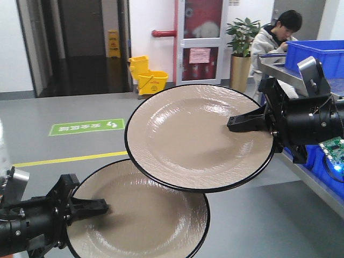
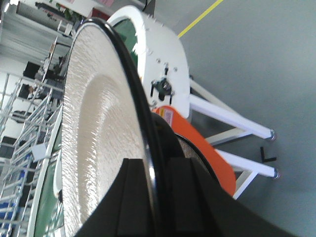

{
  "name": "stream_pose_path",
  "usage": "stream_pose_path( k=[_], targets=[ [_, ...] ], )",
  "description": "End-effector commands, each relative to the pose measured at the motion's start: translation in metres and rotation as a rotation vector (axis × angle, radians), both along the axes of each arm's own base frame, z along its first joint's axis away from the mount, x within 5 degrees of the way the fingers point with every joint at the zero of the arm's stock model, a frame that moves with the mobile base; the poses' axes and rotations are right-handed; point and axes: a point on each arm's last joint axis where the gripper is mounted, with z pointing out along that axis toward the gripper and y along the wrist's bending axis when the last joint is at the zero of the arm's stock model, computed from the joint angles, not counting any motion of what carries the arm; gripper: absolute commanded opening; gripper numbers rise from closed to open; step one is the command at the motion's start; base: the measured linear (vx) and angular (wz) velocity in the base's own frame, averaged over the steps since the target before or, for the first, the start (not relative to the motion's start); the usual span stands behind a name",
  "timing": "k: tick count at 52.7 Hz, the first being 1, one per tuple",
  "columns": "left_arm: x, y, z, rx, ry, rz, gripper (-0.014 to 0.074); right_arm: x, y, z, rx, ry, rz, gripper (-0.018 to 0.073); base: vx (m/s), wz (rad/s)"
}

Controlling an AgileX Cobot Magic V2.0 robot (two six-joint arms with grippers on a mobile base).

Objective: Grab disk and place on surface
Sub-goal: 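Drive away from the conveyor holding both plates upright, then drive to the steel table beside the cream bin and blue crates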

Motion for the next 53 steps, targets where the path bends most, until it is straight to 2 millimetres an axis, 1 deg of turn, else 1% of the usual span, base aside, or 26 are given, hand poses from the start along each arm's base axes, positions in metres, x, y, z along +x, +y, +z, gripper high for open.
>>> stream_pose_path(
  k=[1,21,53],
  targets=[
    [-0.0029,-0.0036,0.0275,-0.163,-0.043,0.009,0.0001,-0.0104,0.0003,0.0352,0.125,-0.092,-0.03,-0.0008,0.3,-0.28],
    [-0.0029,-0.0036,0.0275,-0.163,-0.043,0.009,0.0001,-0.0104,0.0003,0.0352,0.125,-0.092,-0.03,-0.0008,0.35,-0.2],
    [-0.0029,-0.0036,0.0275,-0.163,-0.043,0.009,0.0001,-0.0104,0.0003,0.0352,0.125,-0.092,-0.03,-0.0008,0.42,-0.12]
  ],
)
